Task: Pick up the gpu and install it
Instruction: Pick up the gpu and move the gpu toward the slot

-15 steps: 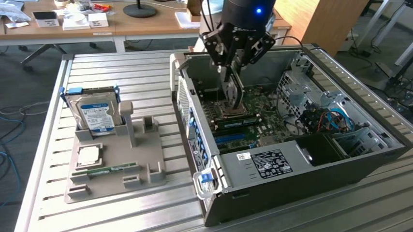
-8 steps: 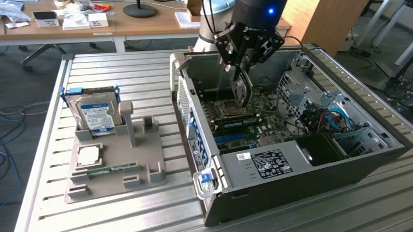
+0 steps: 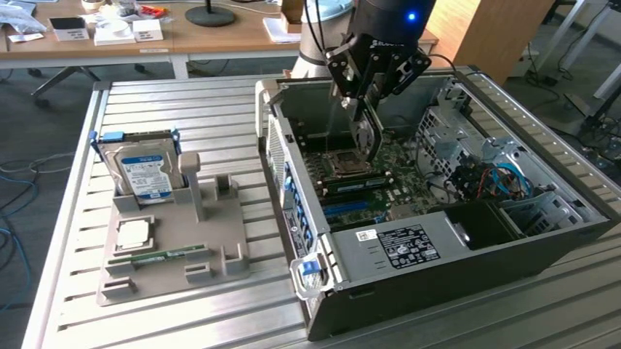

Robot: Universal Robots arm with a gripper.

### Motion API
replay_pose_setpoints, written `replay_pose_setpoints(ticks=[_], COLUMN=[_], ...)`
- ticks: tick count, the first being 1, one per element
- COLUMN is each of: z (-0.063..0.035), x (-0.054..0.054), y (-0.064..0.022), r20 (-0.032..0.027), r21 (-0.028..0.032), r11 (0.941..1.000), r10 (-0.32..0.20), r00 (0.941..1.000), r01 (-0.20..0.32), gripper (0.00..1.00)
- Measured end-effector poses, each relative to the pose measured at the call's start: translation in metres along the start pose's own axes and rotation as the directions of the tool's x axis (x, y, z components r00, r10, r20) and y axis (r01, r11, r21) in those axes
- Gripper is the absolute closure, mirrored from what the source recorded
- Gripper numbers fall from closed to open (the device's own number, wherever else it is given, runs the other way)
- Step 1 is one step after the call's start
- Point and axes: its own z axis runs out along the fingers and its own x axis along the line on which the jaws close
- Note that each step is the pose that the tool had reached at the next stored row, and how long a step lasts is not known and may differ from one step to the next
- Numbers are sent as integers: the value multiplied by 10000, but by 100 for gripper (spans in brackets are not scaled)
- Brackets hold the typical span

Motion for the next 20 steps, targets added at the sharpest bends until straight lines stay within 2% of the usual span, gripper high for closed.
replay_pose_setpoints(ticks=[8,16,20], z=[1,1,1], x=[-52,-148,-153], y=[3,9,10], r20=[0,-1,0], r21=[-1,0,0], r11=[10000,10000,10000], r10=[0,-1,0], r00=[10000,10000,10000], r01=[0,1,0], gripper=[73,73,73])
